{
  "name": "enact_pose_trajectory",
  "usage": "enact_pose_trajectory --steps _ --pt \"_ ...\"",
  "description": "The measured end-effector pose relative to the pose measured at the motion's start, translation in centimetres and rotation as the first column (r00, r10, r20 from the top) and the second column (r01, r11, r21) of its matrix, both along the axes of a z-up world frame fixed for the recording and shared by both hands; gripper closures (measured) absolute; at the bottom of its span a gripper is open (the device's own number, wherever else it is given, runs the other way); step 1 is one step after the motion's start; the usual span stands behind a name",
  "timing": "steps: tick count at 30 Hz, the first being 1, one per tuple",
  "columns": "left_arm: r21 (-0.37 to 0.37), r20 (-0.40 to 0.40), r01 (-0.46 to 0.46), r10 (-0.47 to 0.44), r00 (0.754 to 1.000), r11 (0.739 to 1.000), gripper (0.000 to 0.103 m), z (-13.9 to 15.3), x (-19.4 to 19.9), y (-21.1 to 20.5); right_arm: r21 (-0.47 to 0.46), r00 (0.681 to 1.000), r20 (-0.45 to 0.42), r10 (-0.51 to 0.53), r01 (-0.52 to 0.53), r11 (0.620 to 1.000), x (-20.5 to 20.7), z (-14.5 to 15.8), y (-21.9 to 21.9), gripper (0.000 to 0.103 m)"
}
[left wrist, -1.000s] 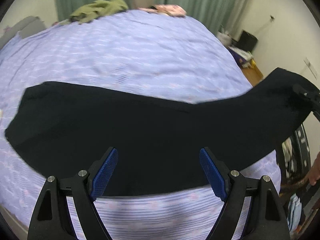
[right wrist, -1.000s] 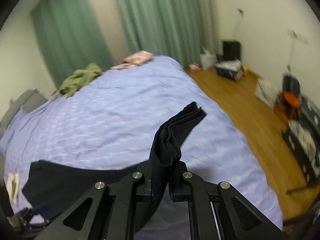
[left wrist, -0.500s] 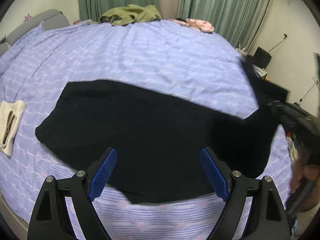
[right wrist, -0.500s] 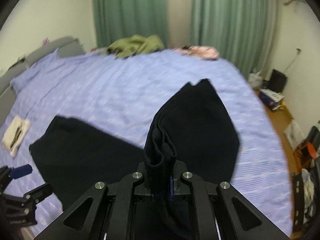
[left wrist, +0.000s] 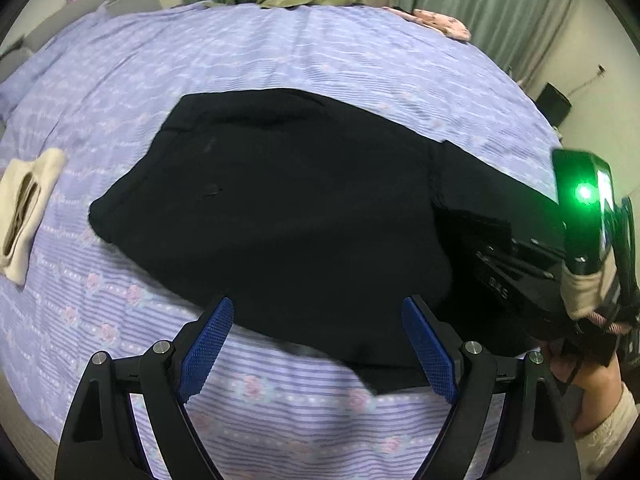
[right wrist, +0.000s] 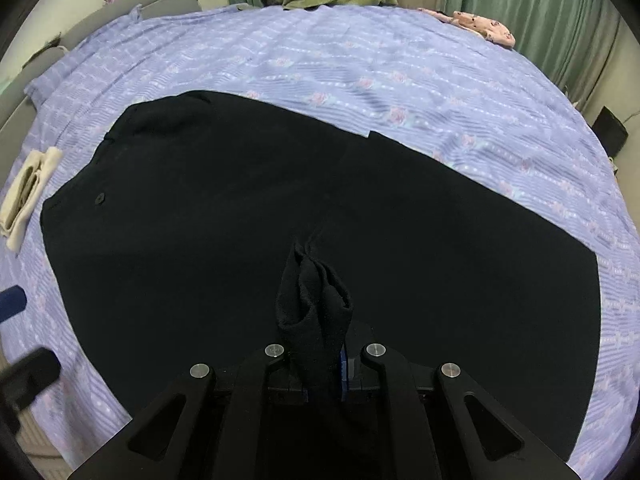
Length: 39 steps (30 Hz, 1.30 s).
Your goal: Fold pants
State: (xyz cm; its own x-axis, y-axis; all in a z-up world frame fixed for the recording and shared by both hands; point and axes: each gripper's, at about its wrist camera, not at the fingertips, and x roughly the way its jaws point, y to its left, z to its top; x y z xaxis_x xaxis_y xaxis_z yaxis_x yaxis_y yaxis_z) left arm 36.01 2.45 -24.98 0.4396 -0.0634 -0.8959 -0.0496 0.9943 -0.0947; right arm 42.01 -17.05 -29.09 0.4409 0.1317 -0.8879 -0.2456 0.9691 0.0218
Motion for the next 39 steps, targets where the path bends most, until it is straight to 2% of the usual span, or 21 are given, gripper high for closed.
enact_pose_trajectory --steps 14,17,19,21,23,28,33,35,39 --pt "0.009 0.002 -0.079 0.079 0.997 0.997 0.016 0.4 0.2 2.8 -0.017 0.999 -0.051 -0.004 0.003 1.0 0.3 -1.2 1.9 0.091" --pt "0.016 -0.001 -0.087 0.087 0.996 0.996 0.016 0.4 0.1 3.0 -0.021 0.998 -0.061 0.004 -0.006 1.0 0.3 -1.6 2.3 0.086" --pt "0.023 -0.004 -0.09 0.09 0.996 0.996 0.016 0.4 0.2 3.1 -0.01 0.997 -0.072 0.01 -0.01 1.0 0.3 -1.7 2.5 0.077" --pt "0.023 -0.005 -0.096 0.097 0.995 0.995 0.016 0.4 0.2 3.4 0.039 0.995 -0.092 0.031 -0.027 0.999 0.0 -1.5 2.8 0.052" --pt "0.032 -0.002 -0.118 0.118 0.993 0.993 0.016 0.4 0.1 4.2 0.108 0.991 -0.111 0.074 -0.062 0.992 -0.7 -0.9 3.5 0.047" --pt "0.033 -0.004 -0.176 0.176 0.984 0.984 0.016 0.5 -0.4 6.7 0.209 0.985 -0.101 0.137 -0.114 0.971 -3.1 1.4 4.4 0.048" --pt "0.031 0.003 -0.169 0.169 0.986 0.985 0.015 0.4 -1.0 7.2 0.251 1.0 -0.018 0.008 -0.003 0.968 -4.4 4.8 0.5 0.047" --pt "0.024 -0.002 -0.163 0.163 0.987 0.986 0.015 0.1 -1.1 6.8 0.256 0.999 -0.025 -0.04 0.046 0.966 -4.1 4.6 -1.4 0.048" --pt "-0.008 -0.021 -0.135 0.135 0.991 0.991 0.015 -0.6 -0.9 5.3 0.214 0.996 -0.083 -0.033 0.05 0.976 -3.2 2.6 -2.2 0.055"
